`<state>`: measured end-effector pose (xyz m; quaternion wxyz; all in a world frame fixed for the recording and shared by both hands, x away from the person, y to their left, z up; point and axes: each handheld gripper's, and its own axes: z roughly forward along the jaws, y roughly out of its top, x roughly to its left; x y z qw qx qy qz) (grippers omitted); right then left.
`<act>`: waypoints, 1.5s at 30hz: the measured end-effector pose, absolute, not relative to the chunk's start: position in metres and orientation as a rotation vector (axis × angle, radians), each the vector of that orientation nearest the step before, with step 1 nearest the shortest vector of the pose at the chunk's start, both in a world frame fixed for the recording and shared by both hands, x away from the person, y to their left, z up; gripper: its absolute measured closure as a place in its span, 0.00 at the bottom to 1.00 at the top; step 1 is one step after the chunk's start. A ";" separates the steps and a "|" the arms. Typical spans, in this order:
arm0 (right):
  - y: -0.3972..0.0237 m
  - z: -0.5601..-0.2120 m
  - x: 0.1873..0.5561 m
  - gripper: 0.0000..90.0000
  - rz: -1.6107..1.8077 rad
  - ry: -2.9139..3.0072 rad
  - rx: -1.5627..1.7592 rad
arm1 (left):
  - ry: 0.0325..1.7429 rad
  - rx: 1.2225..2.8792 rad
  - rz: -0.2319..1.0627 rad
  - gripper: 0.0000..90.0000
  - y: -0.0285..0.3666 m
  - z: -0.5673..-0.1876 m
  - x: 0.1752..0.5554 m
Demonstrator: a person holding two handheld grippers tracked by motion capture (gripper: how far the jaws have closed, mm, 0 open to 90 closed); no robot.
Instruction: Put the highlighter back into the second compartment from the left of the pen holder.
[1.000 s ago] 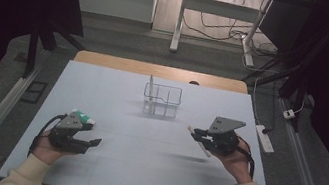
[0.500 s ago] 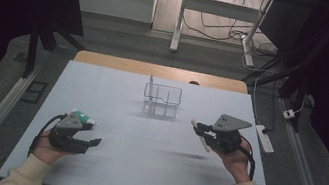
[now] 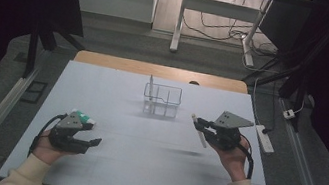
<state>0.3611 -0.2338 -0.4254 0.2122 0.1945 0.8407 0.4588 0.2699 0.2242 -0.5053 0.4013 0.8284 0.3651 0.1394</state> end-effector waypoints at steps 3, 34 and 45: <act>-0.233 -0.425 0.361 0.87 1.289 2.308 0.554 | 0.923 2.096 0.352 0.38 0.224 -0.505 0.270; -0.204 -0.401 0.381 0.87 1.435 2.138 0.628 | 0.918 2.079 0.342 0.38 0.225 -0.504 0.272; -0.194 -0.400 0.389 0.87 1.470 2.111 0.637 | 0.915 2.086 0.344 0.38 0.224 -0.504 0.272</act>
